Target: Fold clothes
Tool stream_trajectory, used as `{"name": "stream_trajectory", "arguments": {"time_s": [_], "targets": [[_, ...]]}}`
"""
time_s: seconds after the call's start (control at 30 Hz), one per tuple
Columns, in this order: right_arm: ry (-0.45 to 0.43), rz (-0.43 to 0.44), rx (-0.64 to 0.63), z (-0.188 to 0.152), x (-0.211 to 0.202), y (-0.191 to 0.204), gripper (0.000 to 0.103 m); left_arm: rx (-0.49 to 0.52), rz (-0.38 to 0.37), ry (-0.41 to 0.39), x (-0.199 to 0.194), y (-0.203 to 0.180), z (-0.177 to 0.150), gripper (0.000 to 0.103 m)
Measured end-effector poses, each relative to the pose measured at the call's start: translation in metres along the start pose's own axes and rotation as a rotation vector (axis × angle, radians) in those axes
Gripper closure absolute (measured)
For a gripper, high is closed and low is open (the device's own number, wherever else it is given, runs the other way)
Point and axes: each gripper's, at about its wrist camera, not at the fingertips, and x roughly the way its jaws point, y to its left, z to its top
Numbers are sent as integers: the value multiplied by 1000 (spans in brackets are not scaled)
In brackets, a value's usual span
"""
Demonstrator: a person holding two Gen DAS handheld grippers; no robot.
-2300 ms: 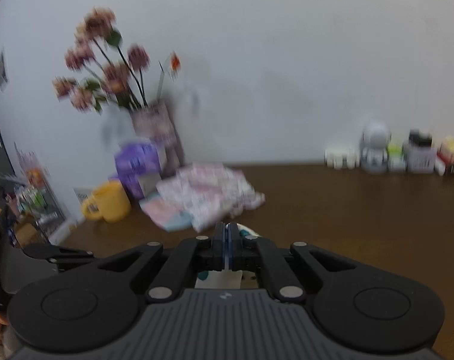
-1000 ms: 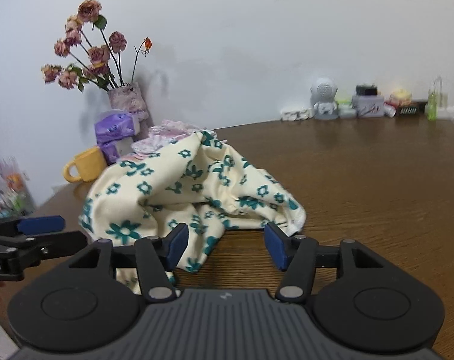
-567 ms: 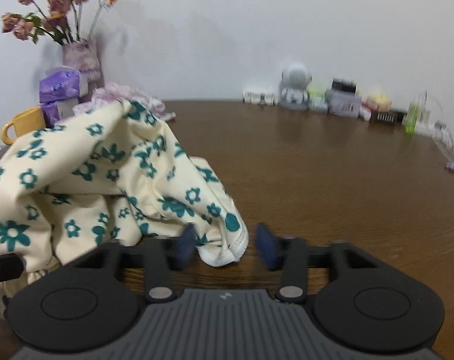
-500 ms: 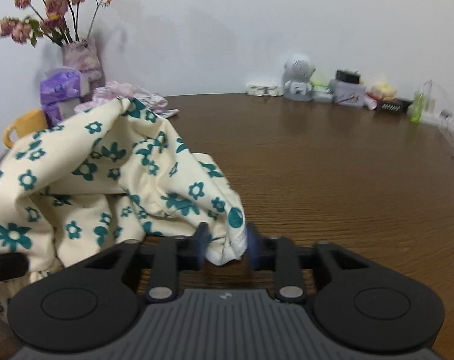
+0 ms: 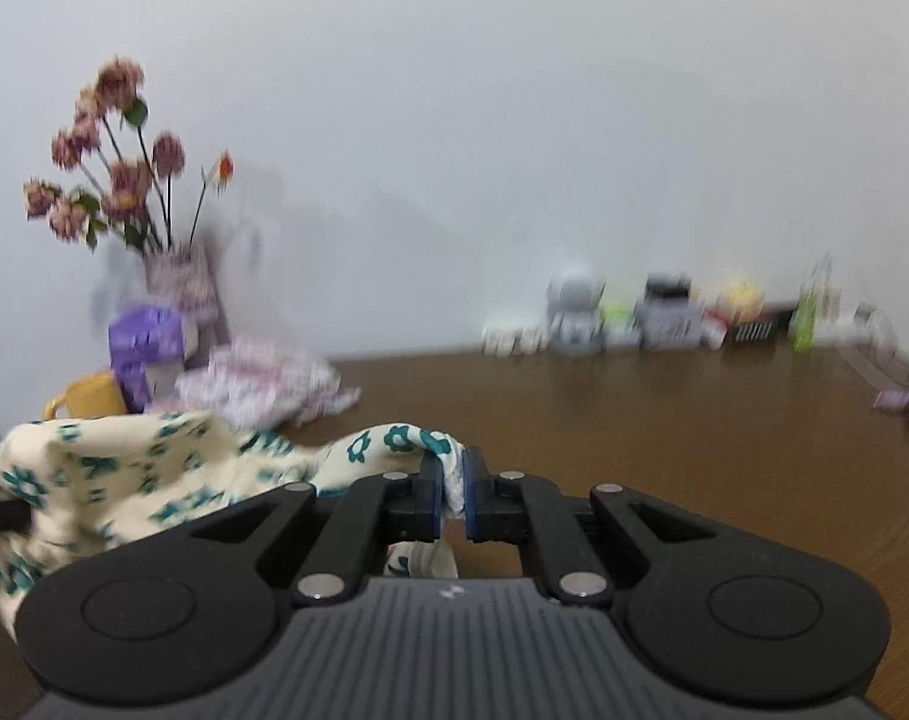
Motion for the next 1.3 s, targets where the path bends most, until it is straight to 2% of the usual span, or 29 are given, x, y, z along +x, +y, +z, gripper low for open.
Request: {"name": "stream_trajectory", "arguments": {"time_s": [0.2,0.37,0.5,0.63,0.77,0.97,1.1,1.3], "targets": [[-168,-12,-48,36,-58,0,97,13,48,-131,-49,26,24,99],[-277,-3,-87,53,-107,7,97,36,68,-224,-88,32,38,99],[-324,-1,-94,56,-135,11,97,65,56,-243,-109,32,43,99],[-304,-17,-95,56,-139,9,97,83,20,-203,-97,33,45,98],[-204,-40,-72,48,-103,-1,97,71,-21,-98,-45,36,44,98],[-2,-66,-18,26,-15,-24,97,58,-53,90,50,40,35,98],[108,-81,-12,12,47,-26,97,61,-55,165,104,47,34,97],[221,-103,-27,0,125,-18,97,74,-49,250,169,56,30,97]]}}
